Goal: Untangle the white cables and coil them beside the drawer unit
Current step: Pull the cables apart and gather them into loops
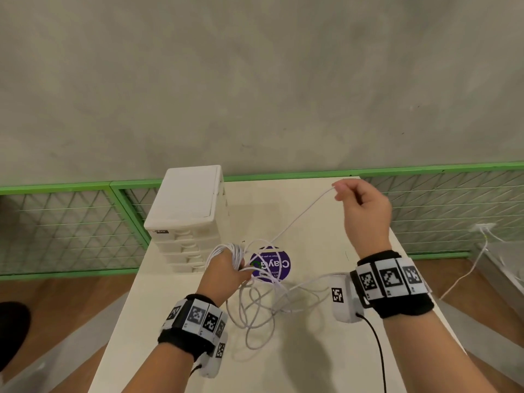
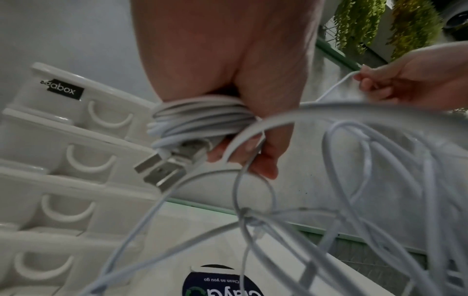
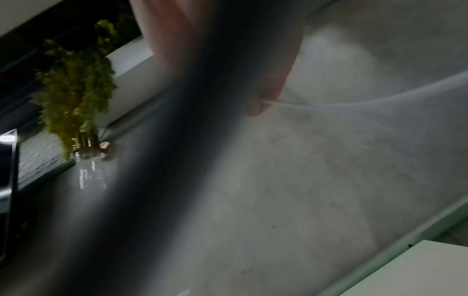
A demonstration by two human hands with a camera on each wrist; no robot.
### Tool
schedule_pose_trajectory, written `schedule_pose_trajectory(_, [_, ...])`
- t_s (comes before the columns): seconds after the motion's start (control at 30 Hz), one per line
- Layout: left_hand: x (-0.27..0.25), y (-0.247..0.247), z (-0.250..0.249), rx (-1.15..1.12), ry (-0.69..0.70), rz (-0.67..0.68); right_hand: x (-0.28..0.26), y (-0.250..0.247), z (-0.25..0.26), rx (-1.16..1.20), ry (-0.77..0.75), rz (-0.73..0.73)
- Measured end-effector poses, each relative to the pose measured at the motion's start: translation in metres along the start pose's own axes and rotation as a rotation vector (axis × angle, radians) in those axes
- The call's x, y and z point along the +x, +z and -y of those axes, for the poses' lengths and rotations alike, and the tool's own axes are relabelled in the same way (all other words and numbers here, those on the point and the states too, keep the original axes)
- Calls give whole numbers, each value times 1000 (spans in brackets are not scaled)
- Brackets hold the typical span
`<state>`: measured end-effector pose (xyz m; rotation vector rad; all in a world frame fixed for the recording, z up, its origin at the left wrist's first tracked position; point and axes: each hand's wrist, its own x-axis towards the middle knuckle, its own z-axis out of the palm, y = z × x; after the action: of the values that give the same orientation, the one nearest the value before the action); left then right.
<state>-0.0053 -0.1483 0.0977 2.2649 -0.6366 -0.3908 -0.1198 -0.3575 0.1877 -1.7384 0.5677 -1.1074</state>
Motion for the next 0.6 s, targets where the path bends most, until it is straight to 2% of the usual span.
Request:
schedule_pose_trajectory(0.1, [0, -3, 2, 49, -42, 1, 8, -17, -17, 3, 71, -230])
schedule_pose_trajectory(0.17, [-1, -6, 7, 46, -61, 7, 15, -34, -29, 100, 177, -399])
schedule_pose_trajectory(0.2, [-2, -7, 8, 29, -67, -5, 17, -41, -36, 149, 249, -433])
schedule_pose_trajectory(0.23, [-3, -7, 10, 11, -67, -13, 17, -46, -44, 152, 327, -405])
schedule_pose_trajectory(0.3, [-4, -6, 7, -1, -46, -21, 12, -46, -58, 26, 428, -224])
schedule_pose_trajectory(0.5, [-2, -11, -8, -256, -62, -104, -11, -43, -78, -289, 477, 132])
schedule_pose_trajectory(0.6, [-2, -15, -13, -286, -78, -116, -16, -36, -74, -273, 432, 269])
